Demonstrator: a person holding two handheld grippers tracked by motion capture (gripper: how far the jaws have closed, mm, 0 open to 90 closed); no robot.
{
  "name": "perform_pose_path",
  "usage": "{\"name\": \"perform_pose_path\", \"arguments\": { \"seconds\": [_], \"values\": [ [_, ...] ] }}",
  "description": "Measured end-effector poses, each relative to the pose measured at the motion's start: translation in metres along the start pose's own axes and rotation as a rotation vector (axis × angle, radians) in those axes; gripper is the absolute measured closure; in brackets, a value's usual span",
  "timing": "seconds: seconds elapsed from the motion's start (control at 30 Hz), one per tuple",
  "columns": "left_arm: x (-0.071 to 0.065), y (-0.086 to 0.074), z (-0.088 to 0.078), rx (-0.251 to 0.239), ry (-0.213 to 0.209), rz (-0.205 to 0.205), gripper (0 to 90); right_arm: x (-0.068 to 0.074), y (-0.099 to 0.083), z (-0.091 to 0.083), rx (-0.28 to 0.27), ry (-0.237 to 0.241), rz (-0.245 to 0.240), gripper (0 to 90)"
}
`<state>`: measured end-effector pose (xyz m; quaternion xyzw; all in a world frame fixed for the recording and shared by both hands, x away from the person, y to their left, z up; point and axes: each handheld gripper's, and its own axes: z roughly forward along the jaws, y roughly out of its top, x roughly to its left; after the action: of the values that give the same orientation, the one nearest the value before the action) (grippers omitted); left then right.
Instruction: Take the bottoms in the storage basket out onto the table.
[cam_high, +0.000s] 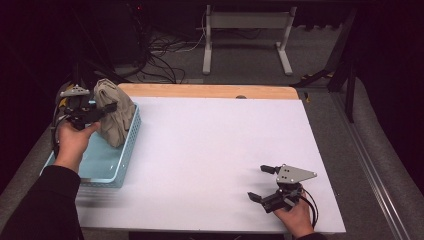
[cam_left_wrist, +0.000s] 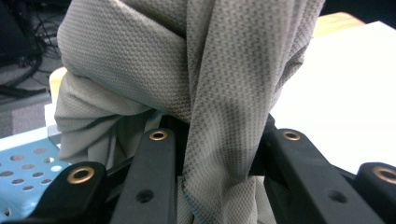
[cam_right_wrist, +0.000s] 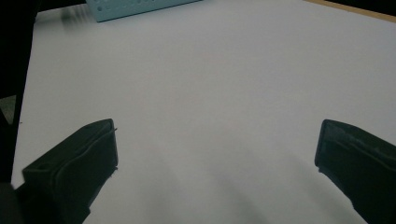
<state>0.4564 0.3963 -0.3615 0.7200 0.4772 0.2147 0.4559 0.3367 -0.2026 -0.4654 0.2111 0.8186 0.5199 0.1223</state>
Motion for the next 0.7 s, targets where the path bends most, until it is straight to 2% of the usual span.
{"name": "perform_pose_path", "arguments": {
  "seconds": [0.37,0.7],
  "values": [
    [-0.008,0.012,-0.024,-0.082,-0.023,0.018,72.1,0.000,0.000,0.000,0.001,0.001,0.001,0.2],
    [-0.014,0.025,-0.040,-0.125,-0.033,0.031,72.2,0.000,0.000,0.000,0.000,0.001,0.002,0.2]
  ]
}}
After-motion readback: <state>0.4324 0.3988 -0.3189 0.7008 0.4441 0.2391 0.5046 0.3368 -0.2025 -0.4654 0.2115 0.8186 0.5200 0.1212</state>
